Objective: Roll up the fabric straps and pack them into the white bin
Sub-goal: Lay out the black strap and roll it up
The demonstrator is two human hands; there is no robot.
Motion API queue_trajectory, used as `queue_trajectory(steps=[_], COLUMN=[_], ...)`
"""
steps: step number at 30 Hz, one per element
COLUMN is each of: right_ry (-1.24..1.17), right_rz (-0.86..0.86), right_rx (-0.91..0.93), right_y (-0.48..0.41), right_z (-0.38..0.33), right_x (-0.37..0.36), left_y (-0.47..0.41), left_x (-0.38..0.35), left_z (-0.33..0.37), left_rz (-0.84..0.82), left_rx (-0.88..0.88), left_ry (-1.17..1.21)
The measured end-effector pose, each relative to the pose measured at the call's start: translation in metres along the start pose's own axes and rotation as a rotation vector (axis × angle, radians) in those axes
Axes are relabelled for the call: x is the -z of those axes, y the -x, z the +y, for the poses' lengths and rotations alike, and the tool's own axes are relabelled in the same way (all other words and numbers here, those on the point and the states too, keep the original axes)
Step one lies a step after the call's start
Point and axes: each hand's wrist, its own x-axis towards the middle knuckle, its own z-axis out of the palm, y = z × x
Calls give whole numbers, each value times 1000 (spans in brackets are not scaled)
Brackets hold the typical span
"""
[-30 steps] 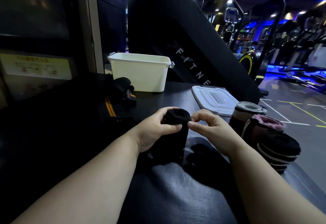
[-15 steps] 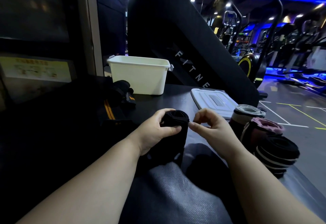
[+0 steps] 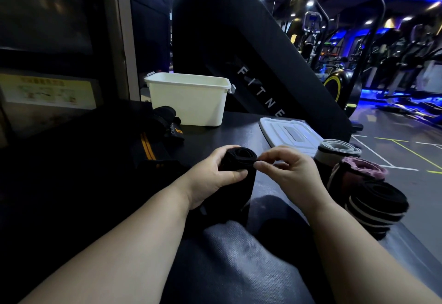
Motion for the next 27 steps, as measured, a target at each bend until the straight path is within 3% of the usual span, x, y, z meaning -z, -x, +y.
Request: queue_trajectory(steps=[9,20,27], right_ry=[157,-2,69], right_rz=[-14,-312,-176], right_rx=[90,-75,-135], right_y=[-4,-1,1], right_z=[5,4,2], right_x=[-1,8,5], left_y=[1,-3,1], left_x=[-4,-3,1], left_z=[2,-1,0], left_rz=[41,118,15], left_rx=[1,-24,-18], left_ry=[-81,-130,-89])
